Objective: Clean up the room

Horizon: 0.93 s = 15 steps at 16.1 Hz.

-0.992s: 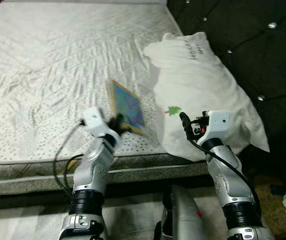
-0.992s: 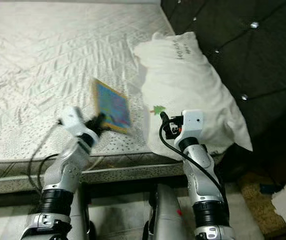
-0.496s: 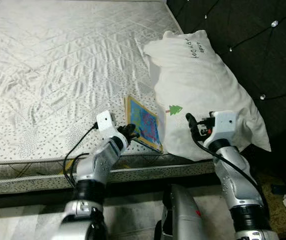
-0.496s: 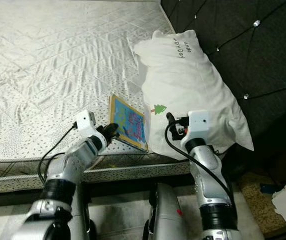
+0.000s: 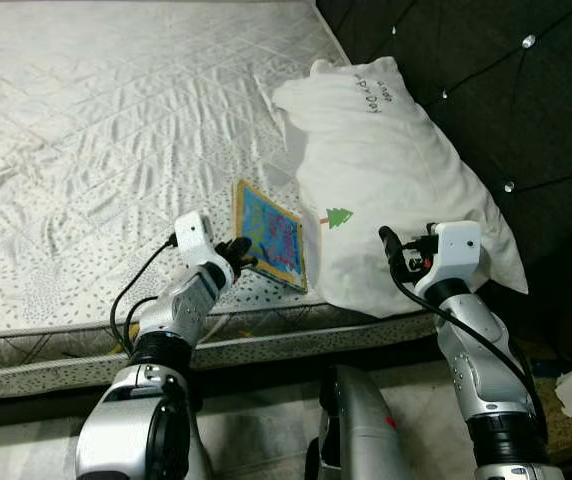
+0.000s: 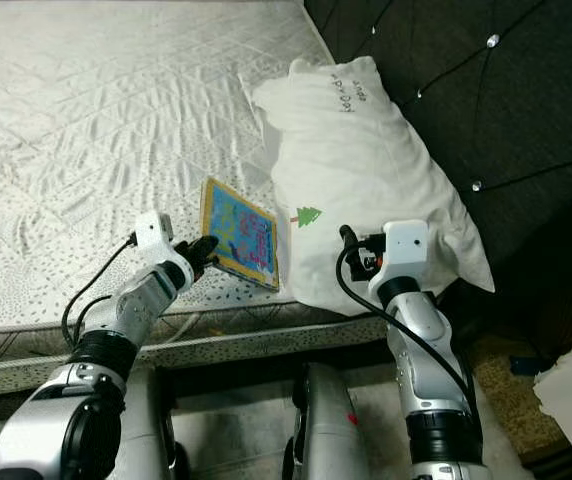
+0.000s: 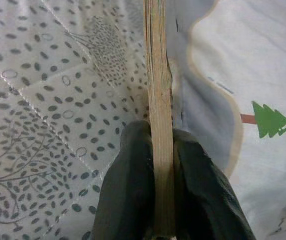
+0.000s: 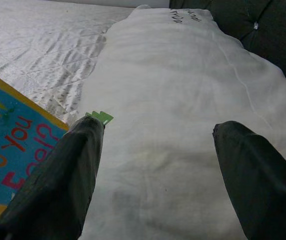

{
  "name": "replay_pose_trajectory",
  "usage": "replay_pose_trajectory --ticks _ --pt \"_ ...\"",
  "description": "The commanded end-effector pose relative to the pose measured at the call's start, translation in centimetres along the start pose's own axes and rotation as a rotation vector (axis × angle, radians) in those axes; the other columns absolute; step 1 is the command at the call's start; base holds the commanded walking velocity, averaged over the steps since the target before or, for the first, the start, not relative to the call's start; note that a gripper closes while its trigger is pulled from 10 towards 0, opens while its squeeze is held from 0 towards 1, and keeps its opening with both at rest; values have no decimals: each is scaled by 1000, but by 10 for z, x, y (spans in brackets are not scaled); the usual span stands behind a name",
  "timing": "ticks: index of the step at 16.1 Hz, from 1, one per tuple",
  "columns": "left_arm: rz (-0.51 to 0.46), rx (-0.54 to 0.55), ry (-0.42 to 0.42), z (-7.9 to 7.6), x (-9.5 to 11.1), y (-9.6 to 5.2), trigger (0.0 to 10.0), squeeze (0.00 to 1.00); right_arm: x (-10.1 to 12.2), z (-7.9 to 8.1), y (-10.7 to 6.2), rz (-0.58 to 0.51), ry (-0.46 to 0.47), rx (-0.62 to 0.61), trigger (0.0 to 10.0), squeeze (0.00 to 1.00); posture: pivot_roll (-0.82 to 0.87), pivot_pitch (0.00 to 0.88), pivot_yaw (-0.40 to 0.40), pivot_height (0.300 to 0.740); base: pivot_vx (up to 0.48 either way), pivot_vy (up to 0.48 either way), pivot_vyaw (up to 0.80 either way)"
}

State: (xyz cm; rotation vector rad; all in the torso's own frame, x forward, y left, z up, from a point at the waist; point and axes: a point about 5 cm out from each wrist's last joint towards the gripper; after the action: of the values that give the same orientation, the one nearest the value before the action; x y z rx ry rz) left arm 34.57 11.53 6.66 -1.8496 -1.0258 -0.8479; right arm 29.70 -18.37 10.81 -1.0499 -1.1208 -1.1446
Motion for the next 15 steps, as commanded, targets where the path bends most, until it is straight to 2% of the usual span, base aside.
replay_pose_trajectory --ticks 1,7,9,11,14,15 --pt "29 1 4 0 -7 1 10000 0 4 -1 0 -4 -12 4 10000 0 -101 63 -85 576 0 0 0" --pt "-42 -115 -138 -26 3 12 10000 0 6 1 1 -9 -16 10 10000 0 -103 61 -89 576 0 0 0" --pt "-31 -134 -158 -28 3 13 10000 0 5 2 0 -8 -17 14 10000 0 -105 64 -88 576 0 0 0" --pt "24 -132 -160 -28 -4 14 10000 0 4 3 0 -7 -17 15 10000 0 -105 63 -87 576 0 0 0" --pt "48 -112 -153 -23 -8 13 10000 20 5 3 1 -9 -16 16 10000 0 -103 62 -87 576 0 0 0" --pt "42 -100 -148 -19 -6 12 10000 647 4 3 1 -9 -17 16 10000 0 -103 62 -87 576 0 0 0"
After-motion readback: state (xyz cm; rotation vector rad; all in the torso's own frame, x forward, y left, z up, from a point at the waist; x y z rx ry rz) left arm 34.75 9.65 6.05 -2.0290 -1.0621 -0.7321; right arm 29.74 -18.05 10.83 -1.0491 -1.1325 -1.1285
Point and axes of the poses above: a point about 5 cm out from each wrist's last joint towards the gripper, its own y axis pointing out of the wrist towards the gripper, its own x axis along the axis of the wrist's last joint, z = x × y, and after that the axes turned 9 degrees about y, right-handed
